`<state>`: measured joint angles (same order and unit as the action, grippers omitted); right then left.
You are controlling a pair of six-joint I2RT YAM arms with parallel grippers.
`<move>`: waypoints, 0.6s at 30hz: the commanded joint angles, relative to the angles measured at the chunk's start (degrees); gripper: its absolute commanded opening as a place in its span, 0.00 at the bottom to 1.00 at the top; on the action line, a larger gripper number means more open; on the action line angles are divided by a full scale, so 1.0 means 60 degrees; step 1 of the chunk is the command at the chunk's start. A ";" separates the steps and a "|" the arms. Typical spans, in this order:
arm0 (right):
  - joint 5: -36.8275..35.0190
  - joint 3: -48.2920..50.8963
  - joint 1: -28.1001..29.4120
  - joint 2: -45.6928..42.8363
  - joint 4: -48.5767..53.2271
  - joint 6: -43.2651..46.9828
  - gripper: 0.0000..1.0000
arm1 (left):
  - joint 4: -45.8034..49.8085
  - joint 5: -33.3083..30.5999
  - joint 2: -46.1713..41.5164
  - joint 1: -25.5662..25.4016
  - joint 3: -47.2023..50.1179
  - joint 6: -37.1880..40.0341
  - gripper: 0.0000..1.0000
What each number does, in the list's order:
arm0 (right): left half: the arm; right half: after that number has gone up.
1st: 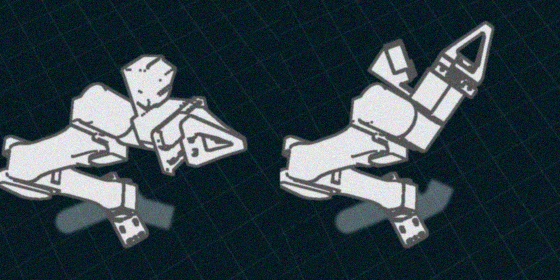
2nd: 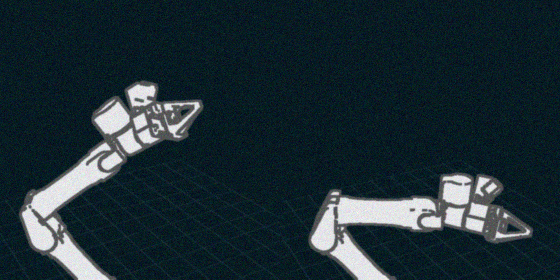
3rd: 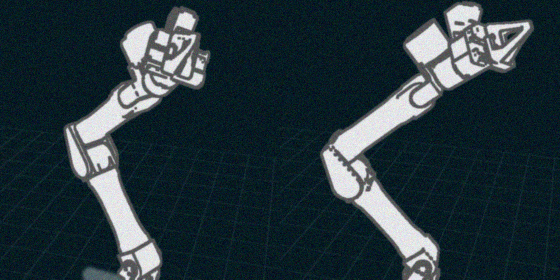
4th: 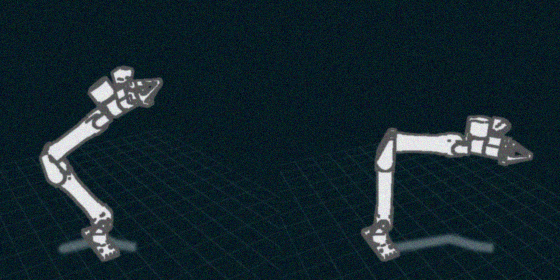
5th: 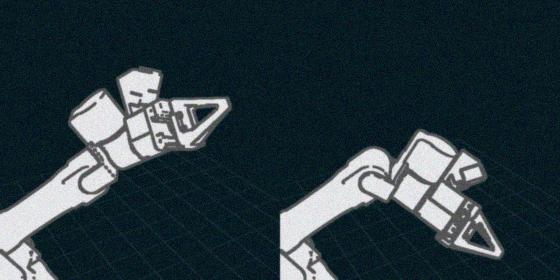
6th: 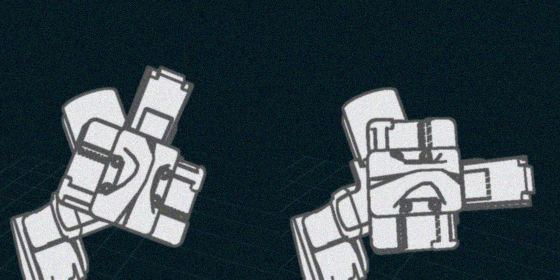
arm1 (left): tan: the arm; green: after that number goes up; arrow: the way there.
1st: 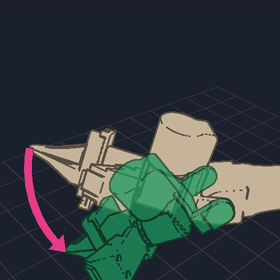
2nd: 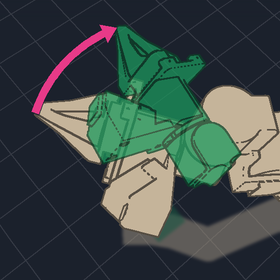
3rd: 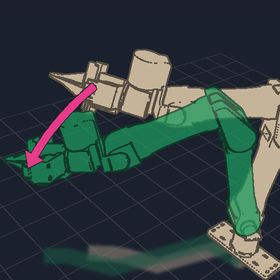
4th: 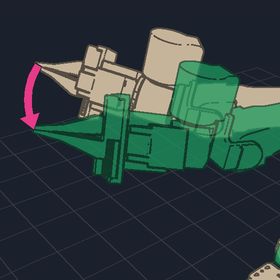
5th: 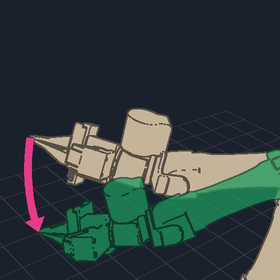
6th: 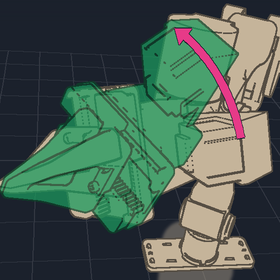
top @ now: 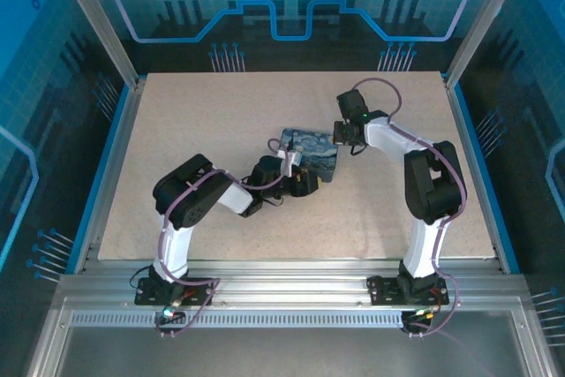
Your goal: Unlock the padlock with the key
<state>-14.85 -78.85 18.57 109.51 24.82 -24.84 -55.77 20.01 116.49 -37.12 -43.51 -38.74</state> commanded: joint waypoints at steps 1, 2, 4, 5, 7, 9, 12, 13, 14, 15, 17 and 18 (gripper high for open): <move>0.0421 0.0046 0.0245 0.0252 0.0342 -0.0170 0.00 | 0.0432 -0.0061 -0.0135 0.0279 0.0602 -0.0066 0.48; 0.0424 0.0038 0.0257 0.0249 0.0345 -0.0189 0.00 | 0.0441 -0.0040 -0.0168 0.0328 0.0657 -0.0062 0.44; 0.0399 0.0031 0.0287 0.0263 0.0339 -0.0205 0.00 | 0.0452 0.0005 -0.0192 0.0376 0.0716 -0.0065 0.41; 0.0395 0.0031 0.0300 0.0264 0.0339 -0.0211 0.00 | 0.0473 0.0019 -0.0199 0.0394 0.0746 -0.0062 0.39; 0.0395 0.0031 0.0332 0.0280 0.0338 -0.0212 0.00 | 0.0569 0.0041 -0.0221 0.0443 0.0769 -0.0090 0.37; 0.0381 0.0020 0.0340 0.0278 0.0349 -0.0232 0.00 | 0.0608 0.0085 -0.0236 0.0477 0.0816 -0.0110 0.39; 0.0381 -0.0009 0.0358 0.0293 0.0360 -0.0241 0.00 | 0.0668 0.0049 -0.0347 0.0532 0.0933 -0.0078 0.37; 0.0395 -0.0021 0.0358 0.0293 0.0361 -0.0253 0.00 | 0.0736 0.0014 -0.0409 0.0548 0.0977 -0.0064 0.37; 0.0410 -0.0040 0.0374 0.0298 0.0355 -0.0254 0.00 | 0.0805 -0.0013 -0.0464 0.0583 0.1021 -0.0026 0.37; 0.0410 -0.0056 0.0366 0.0285 0.0360 -0.0262 0.00 | 0.0856 -0.0019 -0.0513 0.0591 0.1064 0.0029 0.38; 0.0410 -0.0097 0.0388 0.0293 0.0365 -0.0267 0.00 | 0.0936 -0.0024 -0.0604 0.0605 0.1135 0.0096 0.36; 0.0409 -0.0100 0.0405 0.0307 0.0375 -0.0269 0.00 | 0.0946 -0.0024 -0.0606 0.0614 0.1146 0.0113 0.35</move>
<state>-13.41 -78.83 19.94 110.06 25.76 -25.52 -55.57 20.40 113.47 -34.20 -38.61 -38.63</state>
